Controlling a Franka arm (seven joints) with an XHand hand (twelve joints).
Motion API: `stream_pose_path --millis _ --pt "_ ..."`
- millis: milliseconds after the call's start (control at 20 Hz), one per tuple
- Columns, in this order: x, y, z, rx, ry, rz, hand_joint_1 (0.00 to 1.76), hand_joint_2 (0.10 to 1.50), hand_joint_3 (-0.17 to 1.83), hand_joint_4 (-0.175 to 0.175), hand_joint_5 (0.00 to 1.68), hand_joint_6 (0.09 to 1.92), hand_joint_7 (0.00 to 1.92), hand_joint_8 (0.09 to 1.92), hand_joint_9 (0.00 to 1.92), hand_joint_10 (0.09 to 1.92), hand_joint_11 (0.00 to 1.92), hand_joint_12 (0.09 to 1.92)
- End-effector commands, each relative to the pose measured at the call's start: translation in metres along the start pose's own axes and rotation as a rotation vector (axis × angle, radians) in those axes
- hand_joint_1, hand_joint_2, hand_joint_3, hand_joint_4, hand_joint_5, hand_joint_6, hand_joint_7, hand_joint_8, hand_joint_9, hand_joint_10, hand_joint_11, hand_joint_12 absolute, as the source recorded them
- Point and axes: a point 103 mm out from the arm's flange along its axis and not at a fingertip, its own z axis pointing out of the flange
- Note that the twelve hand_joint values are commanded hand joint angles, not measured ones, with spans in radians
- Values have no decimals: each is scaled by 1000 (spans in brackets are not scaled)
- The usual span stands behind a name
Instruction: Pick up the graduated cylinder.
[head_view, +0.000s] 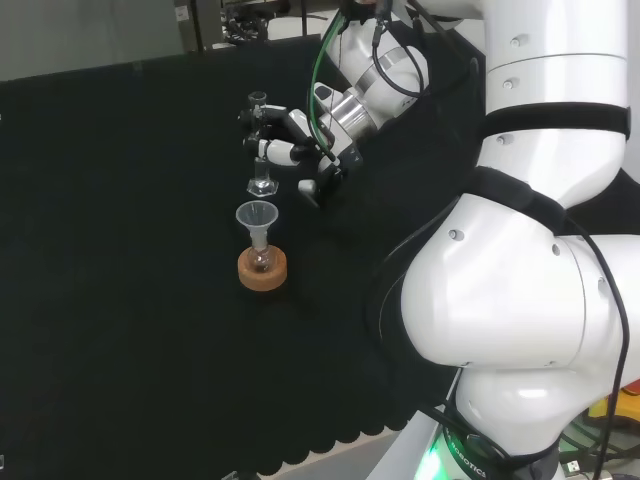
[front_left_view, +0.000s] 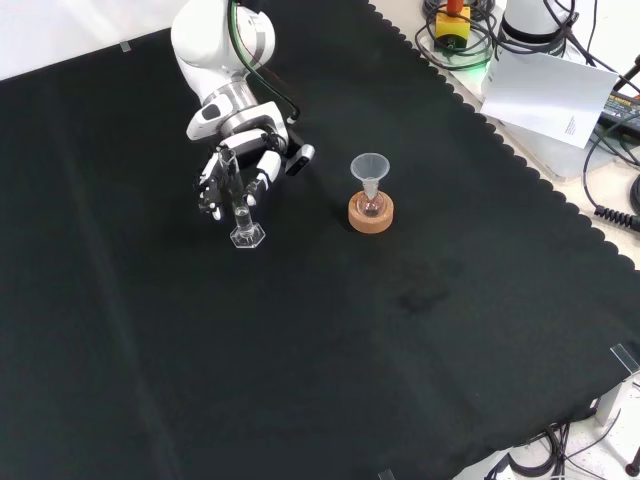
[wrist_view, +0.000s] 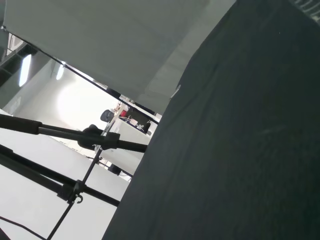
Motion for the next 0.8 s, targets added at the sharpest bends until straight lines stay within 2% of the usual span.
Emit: stream_pose_path --millis 50,200,300,350,400,500,600,800 --pt "-3 -4 -10 -11 -23 3 1056 1151 -175 -17 683 537 625 560 929 341 765 1079" --pt "3 -1 -5 -41 -17 8 1062 1205 -175 -4 764 567 702 567 997 318 857 1025" --pt "7 1 -3 -62 -45 19 1063 1192 -76 -17 842 947 814 579 1089 300 970 973" --pt "9 2 6 -9 -112 20 1069 1177 -45 -23 878 1027 882 570 1143 279 1037 935" --pt "10 3 7 -7 -150 30 1078 1162 -27 -30 909 1053 957 544 1198 251 1106 893" --pt "12 3 -3 -8 -163 27 1096 1143 -16 -51 953 1049 1080 473 1293 183 1223 808" --pt "15 4 -11 -14 -210 26 1109 1137 -19 -74 973 1037 1167 400 1362 118 1303 744" --pt "20 2 -29 -13 -238 15 1118 1135 -24 -91 984 1028 1235 358 1418 87 1357 710"
